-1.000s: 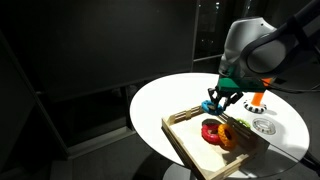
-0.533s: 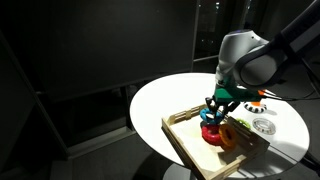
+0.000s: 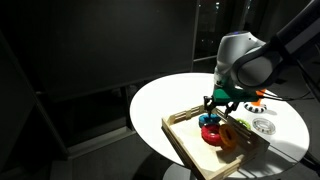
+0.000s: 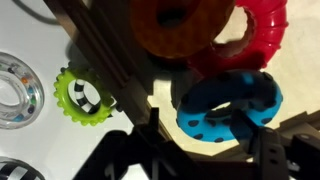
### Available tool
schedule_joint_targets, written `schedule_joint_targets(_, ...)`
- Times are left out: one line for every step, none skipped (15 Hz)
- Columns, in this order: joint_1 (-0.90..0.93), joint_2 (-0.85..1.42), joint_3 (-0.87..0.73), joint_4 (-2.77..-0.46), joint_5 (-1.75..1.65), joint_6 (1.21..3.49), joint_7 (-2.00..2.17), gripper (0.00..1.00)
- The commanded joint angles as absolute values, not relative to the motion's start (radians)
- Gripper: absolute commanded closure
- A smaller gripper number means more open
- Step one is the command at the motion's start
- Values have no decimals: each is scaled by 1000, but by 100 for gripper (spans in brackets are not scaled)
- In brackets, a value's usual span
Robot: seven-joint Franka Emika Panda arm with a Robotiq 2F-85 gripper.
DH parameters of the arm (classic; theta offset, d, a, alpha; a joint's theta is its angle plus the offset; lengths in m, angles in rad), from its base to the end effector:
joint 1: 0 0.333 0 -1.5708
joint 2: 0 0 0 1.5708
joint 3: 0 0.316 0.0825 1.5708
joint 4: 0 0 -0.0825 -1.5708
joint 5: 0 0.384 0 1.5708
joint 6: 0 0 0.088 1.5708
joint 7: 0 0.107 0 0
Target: Put the blue ring on the tray
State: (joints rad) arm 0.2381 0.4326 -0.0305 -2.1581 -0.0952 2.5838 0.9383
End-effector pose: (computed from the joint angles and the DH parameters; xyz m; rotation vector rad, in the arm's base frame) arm 0.5534 0.1181 0.1937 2.9246 -0.9805 0.0433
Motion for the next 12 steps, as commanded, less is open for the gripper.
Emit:
schedule_joint_targets(227, 413, -20, -2136, -74, 2539, 883, 0)
schedule_joint_targets(224, 403, -18, -2137, -71, 2532, 870, 0)
schedule_joint_targets(221, 392, -14, -2136, -67, 2521, 854, 0)
schedule_joint_targets(218, 379, -12, -2137, -64, 2506, 836, 0)
schedule_joint_targets(215, 367, -9, -2138, -61, 2490, 820, 0)
schedule_joint_targets(206, 352, -1, -2139, -49, 2471, 793, 0)
schedule_joint_targets(197, 334, 6, -2142, -35, 2450, 764, 0)
schedule_joint_targets(188, 319, 14, -2143, -14, 2427, 731, 0)
schedule_joint_targets(179, 299, 21, -2147, 3, 2401, 696, 0)
schedule_joint_targets(171, 281, 27, -2150, 21, 2373, 658, 0)
schedule_joint_targets(165, 265, 28, -2152, 33, 2345, 629, 0)
schedule_joint_targets(157, 247, 32, -2154, 50, 2312, 590, 0)
